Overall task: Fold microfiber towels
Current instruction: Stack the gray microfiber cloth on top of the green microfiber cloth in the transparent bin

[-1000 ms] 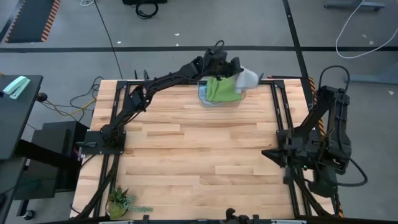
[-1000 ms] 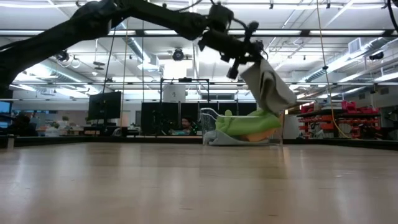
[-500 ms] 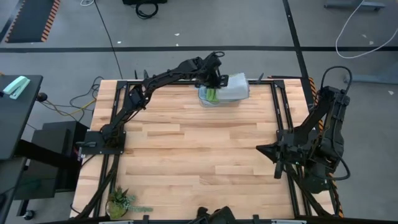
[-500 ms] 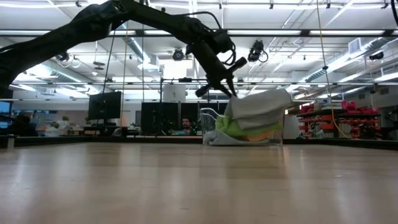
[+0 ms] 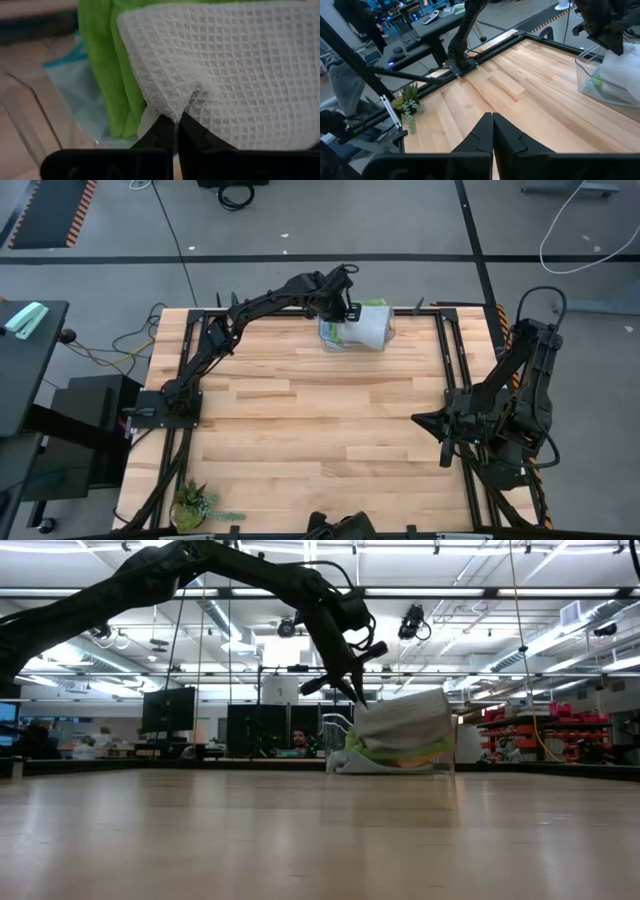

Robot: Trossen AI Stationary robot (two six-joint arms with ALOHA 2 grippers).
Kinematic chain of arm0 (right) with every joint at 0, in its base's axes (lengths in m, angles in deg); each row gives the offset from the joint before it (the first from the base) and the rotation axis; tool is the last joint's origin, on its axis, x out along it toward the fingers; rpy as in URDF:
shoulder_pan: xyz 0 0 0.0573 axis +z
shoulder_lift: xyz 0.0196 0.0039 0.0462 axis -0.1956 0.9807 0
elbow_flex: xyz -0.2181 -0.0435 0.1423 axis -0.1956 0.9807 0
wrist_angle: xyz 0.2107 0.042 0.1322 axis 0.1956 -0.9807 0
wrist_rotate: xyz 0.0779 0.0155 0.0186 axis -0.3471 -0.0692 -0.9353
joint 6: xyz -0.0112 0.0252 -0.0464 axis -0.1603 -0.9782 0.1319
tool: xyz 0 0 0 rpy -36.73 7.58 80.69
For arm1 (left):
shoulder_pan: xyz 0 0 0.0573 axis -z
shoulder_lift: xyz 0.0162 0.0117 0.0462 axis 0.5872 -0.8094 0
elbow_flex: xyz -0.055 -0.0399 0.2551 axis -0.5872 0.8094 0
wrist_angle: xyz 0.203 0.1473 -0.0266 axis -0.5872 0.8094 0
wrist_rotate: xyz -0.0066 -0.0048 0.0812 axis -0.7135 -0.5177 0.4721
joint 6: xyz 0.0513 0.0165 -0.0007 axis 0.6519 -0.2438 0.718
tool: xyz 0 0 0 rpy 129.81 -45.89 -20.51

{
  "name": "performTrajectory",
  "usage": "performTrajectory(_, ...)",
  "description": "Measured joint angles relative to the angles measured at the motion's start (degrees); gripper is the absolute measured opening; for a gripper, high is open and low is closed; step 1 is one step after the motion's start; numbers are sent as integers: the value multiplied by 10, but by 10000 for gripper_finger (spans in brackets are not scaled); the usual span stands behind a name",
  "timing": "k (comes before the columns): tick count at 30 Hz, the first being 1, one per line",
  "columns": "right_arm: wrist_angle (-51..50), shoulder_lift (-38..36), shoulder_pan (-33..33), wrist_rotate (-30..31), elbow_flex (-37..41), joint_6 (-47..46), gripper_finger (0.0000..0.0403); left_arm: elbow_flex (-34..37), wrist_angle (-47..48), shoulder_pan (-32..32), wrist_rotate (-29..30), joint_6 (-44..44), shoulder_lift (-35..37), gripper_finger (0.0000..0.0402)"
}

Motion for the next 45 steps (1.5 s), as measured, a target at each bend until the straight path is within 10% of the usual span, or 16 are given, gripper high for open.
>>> performTrajectory(28, 3, 0, -10, 0, 0, -31, 11, 0, -46, -9, 22, 35, -4, 221)
performTrajectory(45, -24, 0, -147, -78, 0, -11, 6, 0, -44, -47, -88, 68, 55, 232)
